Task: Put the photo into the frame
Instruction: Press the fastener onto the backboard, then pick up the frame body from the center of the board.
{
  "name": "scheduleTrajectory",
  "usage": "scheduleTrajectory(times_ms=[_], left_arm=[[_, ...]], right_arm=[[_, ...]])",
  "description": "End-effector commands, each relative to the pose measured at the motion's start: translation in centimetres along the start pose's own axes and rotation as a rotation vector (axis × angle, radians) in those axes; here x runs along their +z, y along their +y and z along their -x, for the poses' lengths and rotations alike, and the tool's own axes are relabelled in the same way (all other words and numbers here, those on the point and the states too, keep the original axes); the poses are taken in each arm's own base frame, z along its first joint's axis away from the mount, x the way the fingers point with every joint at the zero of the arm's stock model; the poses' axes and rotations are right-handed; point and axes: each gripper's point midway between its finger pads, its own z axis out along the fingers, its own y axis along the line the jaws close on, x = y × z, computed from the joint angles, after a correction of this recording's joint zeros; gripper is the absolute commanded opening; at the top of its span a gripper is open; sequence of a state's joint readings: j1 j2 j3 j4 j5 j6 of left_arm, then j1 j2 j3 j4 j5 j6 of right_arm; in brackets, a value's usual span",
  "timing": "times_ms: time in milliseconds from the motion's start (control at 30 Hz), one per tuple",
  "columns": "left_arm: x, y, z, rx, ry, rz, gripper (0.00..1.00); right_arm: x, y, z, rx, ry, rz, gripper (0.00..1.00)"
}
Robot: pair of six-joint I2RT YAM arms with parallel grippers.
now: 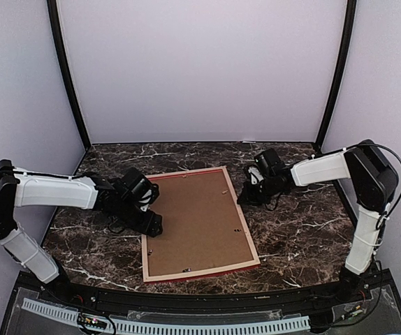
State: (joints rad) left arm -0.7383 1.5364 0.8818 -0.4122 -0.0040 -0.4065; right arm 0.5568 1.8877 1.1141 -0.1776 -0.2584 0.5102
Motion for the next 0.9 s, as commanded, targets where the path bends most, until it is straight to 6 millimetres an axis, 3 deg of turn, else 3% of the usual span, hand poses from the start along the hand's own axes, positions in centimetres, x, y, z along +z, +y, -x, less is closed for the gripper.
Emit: scheduleTrajectory(times_ms=[0,200,333,467,700,867], left_arm=[[-0.1,0.2,-2.1,0.011,0.060,0.019,0.81],[-0.5,-0.3,-4.3,0.054,0.106,0.024,0.84],[-0.8,-0.5,-6.1,0.080,0.141,0.032,0.85],[-0.8,-0.8,-6.6,0.071,0.140,0.023,0.85],[-1.4,-0.6,-5.6,0.044,0.088,0.045,0.85],[-1.9,-0.3,-4.9,0.041,0.059,0.065,0.85]], right_arm=[[-0.3,-3.3,-1.2,0.059,0.016,-0.092,0.00],[-0.9,-3.7,-1.2,0.066,0.008,-0.090,0.00],[-1.1,-2.8,-0.7,0.055,-0.008,-0.046,0.00],[-2.1,-2.3,0.3,0.040,-0.054,-0.039,0.01],[-4.0,0.3,1.3,0.014,-0.120,0.053,0.22],[-2.6,2.1,0.5,-0.035,-0.075,0.067,0.35]])
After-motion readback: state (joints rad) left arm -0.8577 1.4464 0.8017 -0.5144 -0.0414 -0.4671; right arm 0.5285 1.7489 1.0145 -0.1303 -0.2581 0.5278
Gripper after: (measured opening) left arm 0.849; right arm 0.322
